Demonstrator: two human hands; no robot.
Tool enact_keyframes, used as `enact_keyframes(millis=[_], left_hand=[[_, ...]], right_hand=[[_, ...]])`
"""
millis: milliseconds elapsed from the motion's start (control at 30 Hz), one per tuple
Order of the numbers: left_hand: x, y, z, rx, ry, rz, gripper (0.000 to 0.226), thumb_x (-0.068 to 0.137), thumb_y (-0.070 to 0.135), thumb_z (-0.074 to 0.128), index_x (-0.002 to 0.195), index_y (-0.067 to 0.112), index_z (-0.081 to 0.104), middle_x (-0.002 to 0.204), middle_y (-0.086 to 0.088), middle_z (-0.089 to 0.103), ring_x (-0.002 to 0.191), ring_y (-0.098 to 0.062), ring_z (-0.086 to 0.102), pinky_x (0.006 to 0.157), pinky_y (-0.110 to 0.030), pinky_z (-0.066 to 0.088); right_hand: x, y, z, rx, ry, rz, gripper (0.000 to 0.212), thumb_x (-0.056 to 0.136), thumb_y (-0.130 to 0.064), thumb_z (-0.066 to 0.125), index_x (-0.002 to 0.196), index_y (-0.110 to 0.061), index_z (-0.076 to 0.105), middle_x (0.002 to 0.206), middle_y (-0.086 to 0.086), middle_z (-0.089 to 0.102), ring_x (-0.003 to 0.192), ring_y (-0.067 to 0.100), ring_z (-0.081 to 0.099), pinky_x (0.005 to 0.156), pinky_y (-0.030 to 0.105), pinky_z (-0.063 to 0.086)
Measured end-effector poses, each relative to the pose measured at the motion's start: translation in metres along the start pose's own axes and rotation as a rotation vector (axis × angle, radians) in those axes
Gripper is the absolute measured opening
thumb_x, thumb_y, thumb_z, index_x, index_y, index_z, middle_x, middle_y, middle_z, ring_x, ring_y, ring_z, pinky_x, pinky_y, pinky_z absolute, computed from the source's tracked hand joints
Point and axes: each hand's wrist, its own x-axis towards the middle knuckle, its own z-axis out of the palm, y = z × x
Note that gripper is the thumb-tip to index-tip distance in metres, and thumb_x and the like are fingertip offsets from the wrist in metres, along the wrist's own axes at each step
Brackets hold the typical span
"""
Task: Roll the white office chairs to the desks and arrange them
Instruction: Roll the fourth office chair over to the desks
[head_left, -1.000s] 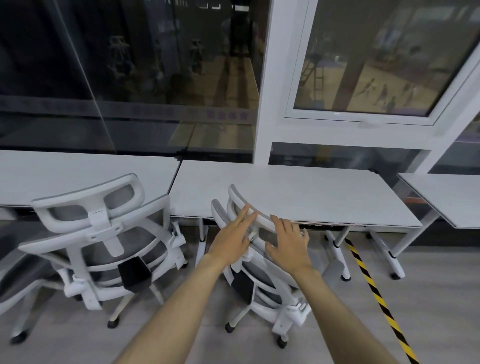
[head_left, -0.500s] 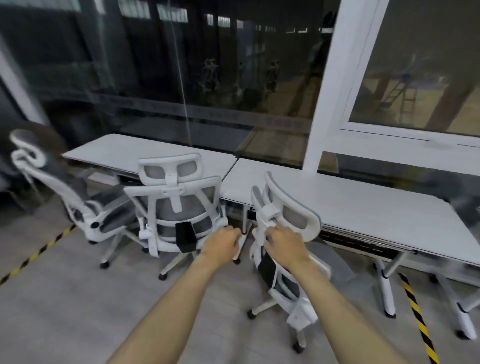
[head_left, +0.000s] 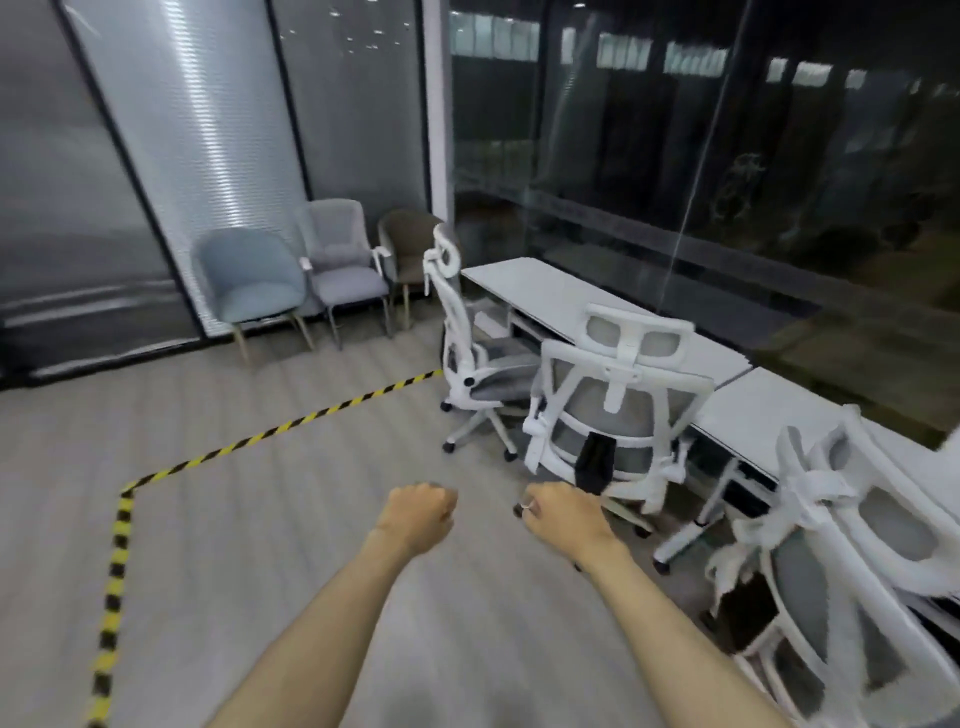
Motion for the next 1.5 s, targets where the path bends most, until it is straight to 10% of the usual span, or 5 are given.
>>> enact_keyframes(millis=[700, 1500], left_hand=[[-0.47, -0.532, 0.051, -0.142, 0.112, -0.873, 0.025, 0.1, 0.029, 0.047, 0.116, 0.021, 0.064, 0.116, -0.005, 0.066, 0.106, -0.032, 0.064, 0.079, -0.036, 0.049], [-0.651, -0.968, 0.051, -0.253, 0.164, -1.437, 0.023, 0.098, 0.033, 0.05, 0.115, 0.029, 0.066, 0.115, 0.005, 0.068, 0.104, -0.021, 0.065, 0.079, -0.032, 0.05]], right_hand=[[0.026, -0.708, 0.182, -0.03, -0.213, -0.795, 0.03, 0.099, -0.032, 0.048, 0.124, -0.025, 0.064, 0.111, -0.004, 0.071, 0.1, 0.023, 0.067, 0.077, 0.033, 0.054], [0.16, -1.248, 0.302, -0.02, -0.442, -1.343, 0.025, 0.097, -0.035, 0.053, 0.114, -0.026, 0.068, 0.113, 0.002, 0.073, 0.102, 0.03, 0.067, 0.082, 0.035, 0.055]])
